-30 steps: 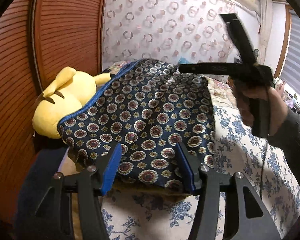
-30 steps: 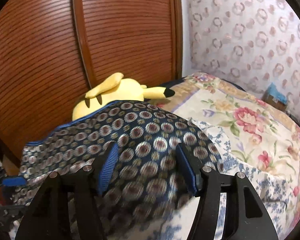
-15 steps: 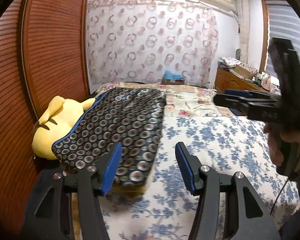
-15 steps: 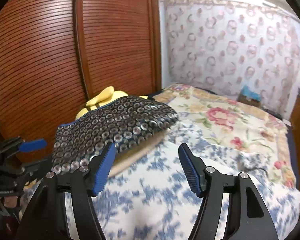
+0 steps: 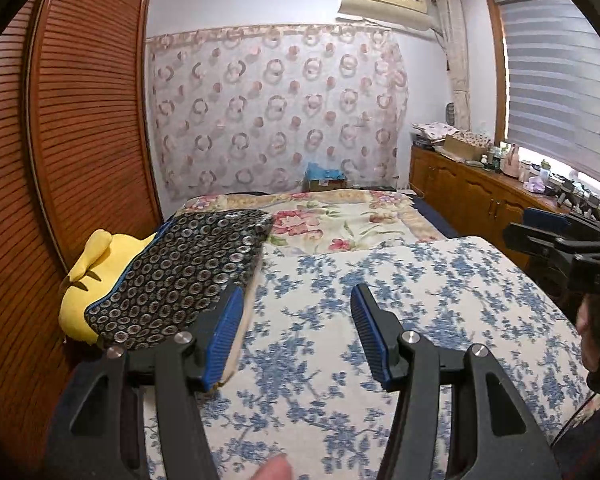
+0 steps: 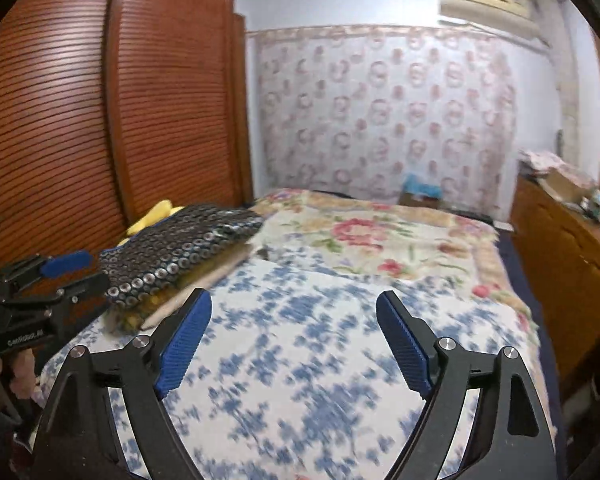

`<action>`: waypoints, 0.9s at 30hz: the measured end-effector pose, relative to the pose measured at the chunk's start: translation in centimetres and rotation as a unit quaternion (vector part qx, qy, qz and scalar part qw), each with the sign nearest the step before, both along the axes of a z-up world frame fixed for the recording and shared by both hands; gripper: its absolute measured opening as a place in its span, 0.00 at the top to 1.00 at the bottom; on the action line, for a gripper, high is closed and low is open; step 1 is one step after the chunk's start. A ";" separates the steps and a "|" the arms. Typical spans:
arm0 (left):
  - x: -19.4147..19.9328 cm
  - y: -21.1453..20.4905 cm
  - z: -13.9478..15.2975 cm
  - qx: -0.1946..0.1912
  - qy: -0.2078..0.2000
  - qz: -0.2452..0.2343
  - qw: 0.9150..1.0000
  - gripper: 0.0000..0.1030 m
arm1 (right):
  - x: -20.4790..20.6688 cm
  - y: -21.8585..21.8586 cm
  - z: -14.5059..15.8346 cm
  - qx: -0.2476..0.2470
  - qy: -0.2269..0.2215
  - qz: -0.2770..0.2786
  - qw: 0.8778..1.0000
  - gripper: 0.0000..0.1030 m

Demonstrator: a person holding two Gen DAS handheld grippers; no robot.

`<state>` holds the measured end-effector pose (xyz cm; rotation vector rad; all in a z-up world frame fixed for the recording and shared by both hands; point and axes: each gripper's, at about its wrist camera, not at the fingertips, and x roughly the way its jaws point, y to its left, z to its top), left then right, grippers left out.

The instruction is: Fold small clothes

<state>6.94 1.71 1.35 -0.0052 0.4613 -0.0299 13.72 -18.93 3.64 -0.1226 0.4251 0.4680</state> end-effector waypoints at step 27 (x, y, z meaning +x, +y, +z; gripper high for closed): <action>-2.0 -4.8 2.2 -0.012 -0.005 -0.019 1.000 0.44 | -6.3 -7.7 0.9 0.027 -0.034 -0.108 0.993 0.16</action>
